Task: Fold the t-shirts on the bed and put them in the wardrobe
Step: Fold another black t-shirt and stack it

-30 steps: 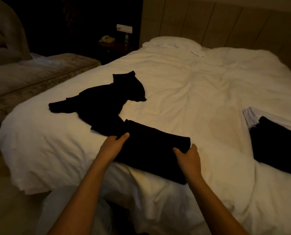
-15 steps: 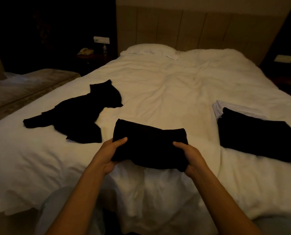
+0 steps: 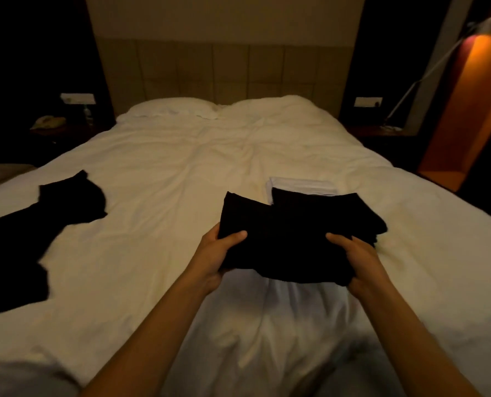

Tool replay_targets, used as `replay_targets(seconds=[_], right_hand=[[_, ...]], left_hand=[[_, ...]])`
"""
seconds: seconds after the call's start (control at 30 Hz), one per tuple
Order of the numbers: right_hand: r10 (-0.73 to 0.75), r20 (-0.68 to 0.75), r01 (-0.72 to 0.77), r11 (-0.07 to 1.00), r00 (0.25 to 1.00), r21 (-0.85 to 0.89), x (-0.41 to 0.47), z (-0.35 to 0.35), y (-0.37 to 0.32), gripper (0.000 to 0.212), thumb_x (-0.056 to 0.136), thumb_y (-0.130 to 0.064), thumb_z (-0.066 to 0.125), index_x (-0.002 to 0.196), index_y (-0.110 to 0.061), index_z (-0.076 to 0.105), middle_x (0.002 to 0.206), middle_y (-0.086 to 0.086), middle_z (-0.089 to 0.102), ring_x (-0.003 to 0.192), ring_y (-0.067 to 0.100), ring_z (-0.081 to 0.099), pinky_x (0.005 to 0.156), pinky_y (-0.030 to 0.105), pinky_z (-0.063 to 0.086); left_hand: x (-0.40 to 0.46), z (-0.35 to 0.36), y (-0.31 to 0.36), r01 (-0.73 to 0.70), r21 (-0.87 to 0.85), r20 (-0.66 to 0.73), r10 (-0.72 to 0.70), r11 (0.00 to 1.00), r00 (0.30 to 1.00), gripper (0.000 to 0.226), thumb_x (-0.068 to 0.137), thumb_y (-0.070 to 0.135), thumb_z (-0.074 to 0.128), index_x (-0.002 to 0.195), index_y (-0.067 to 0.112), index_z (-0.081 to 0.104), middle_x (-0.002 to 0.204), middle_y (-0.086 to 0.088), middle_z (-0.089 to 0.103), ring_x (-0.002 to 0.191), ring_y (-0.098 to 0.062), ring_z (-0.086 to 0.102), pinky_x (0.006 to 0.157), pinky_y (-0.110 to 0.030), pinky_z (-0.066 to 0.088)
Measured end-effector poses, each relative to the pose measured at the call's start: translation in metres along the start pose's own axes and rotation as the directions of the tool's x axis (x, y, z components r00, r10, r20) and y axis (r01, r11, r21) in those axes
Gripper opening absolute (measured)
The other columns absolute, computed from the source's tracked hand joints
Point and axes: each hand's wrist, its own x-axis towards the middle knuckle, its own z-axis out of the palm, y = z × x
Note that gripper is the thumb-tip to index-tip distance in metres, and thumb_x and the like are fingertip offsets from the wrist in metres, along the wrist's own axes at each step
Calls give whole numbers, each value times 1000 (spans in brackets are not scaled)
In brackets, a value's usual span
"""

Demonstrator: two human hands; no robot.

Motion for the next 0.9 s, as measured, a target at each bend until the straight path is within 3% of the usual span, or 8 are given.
replay_targets(seconds=[0.27,0.4,0.5,0.6,0.63,0.73,0.83,0.9], right_hand=[[-104,-168,92,993,980,-80,88,-53,-65,33,81,-6,74,113,3,67,96,19,71,83,32,70,70,37,57],[-145,-161,123,983,976,-135,137,-56,-91,32,82,-6,75,112,3,68,88,15,71,76,25,70,59,30,55],[-165,-103,128,946,981,-298,169,-63,-98,44,86,-13,73,126,0,62,106,15,70,88,27,69,67,31,55],[-92,-44,39,742,995,-670,188,-70,-85,66,89,-24,72,145,-3,42,141,18,50,119,35,56,90,39,49],[-67,-7,38,650,998,-759,190,-71,-77,64,89,-27,71,142,-3,44,141,19,49,119,34,55,92,40,47],[-134,112,159,411,985,-898,194,-73,-60,47,91,-32,67,126,-3,54,124,17,60,106,31,58,80,33,42],[-237,147,217,302,960,-928,190,-76,-57,46,92,-36,64,126,-6,56,121,13,63,109,31,58,77,28,37],[-282,161,217,184,946,-959,188,-79,-55,49,93,-41,60,130,-9,55,124,12,62,112,31,57,80,32,42]], left_hand=[[84,99,8,47,185,19,-51,982,999,15,94,18,62,106,27,62,104,-2,71,94,-21,67,72,-37,58],[125,132,14,26,202,-9,-24,979,1000,11,98,19,57,106,25,63,101,0,70,88,-18,67,65,-33,55],[150,144,4,-21,236,-20,26,972,999,17,100,20,55,115,22,61,106,0,69,91,-17,66,75,-37,57],[162,136,-27,-64,464,-27,86,884,996,31,97,24,58,128,17,60,117,-4,68,100,-22,65,89,-40,55],[162,131,-37,-72,530,-35,106,845,994,36,96,27,60,130,17,59,120,-4,67,103,-23,65,92,-40,54],[165,119,-53,-111,609,-65,189,786,980,42,92,33,65,130,16,58,119,-2,67,106,-23,64,92,-43,55],[165,117,-49,-135,611,-74,226,780,971,44,90,35,68,128,19,53,117,0,64,104,-24,65,79,-47,60],[163,114,-46,-174,722,-47,298,669,953,59,89,37,69,140,21,43,126,-5,61,110,-27,62,86,-46,57]])
